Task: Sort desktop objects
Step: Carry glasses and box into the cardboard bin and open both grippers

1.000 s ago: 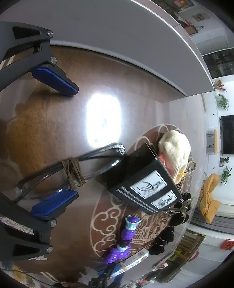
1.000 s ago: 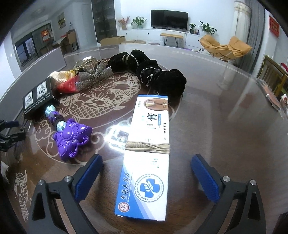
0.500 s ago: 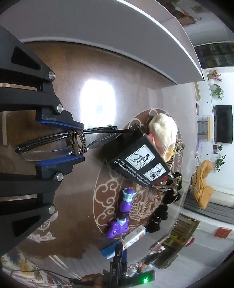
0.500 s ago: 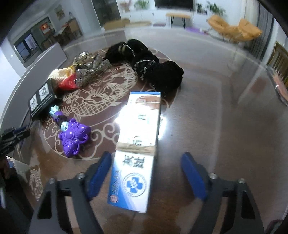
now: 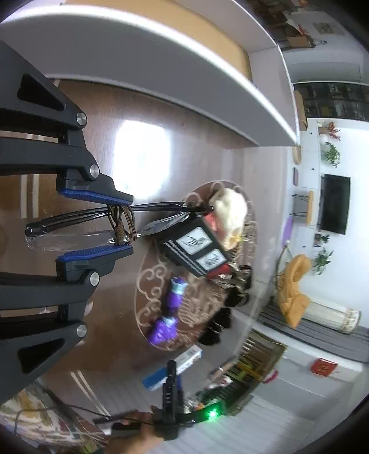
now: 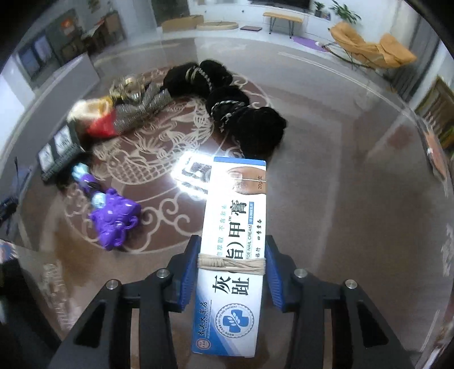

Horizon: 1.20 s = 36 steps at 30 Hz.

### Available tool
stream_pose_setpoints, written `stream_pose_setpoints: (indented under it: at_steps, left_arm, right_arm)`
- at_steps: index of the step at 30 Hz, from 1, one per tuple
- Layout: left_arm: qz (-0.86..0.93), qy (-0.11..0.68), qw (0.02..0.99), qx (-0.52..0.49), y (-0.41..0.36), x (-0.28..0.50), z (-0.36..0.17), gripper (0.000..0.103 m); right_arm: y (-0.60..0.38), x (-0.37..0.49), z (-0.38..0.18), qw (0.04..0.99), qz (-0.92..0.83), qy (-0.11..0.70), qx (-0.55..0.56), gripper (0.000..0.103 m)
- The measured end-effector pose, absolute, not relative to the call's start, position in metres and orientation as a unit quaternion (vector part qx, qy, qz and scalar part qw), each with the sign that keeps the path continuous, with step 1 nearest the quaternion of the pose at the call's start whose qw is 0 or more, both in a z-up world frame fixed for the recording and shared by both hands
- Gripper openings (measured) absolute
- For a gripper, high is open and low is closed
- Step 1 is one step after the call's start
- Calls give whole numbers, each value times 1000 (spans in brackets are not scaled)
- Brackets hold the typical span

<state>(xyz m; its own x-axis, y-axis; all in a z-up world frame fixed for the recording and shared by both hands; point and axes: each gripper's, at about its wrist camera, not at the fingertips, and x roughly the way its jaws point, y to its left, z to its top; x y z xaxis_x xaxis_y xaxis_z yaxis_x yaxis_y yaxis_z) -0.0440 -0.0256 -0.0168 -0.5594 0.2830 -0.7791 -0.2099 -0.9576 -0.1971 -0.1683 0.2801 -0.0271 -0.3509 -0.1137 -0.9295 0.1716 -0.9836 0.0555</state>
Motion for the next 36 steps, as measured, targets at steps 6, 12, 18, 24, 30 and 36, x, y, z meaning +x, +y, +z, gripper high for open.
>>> stream_pose_setpoints:
  at_steps: [6,12,18,24,30,36]
  left_arm:
    - [897,-81,130,-415,-72,-36,32,28]
    - [907,-91,68,-406,-156,-37,65,28]
    - [896,-111,-8,-429,-246,-48,56,28]
    - [876,-114,-55,-465,-293,-54,18,28]
    - [865,-113,-65,-485,-308,-54,-8,28]
    - [860,-100,-91,-493,-307,-51,-16,64]
  right_arm:
    - [266,-158,20,117,-829,28,545,44]
    - [182,-177,69,190,-827,53,526,44]
    - [31,-202,106,294,-809,69,505,44]
    - [-140,-202,112,389,-783,76,480,44]
    - [-248,-194,65,411,-766,113,482,44]
    - [-278,-198,22,401,-760,117,499,61]
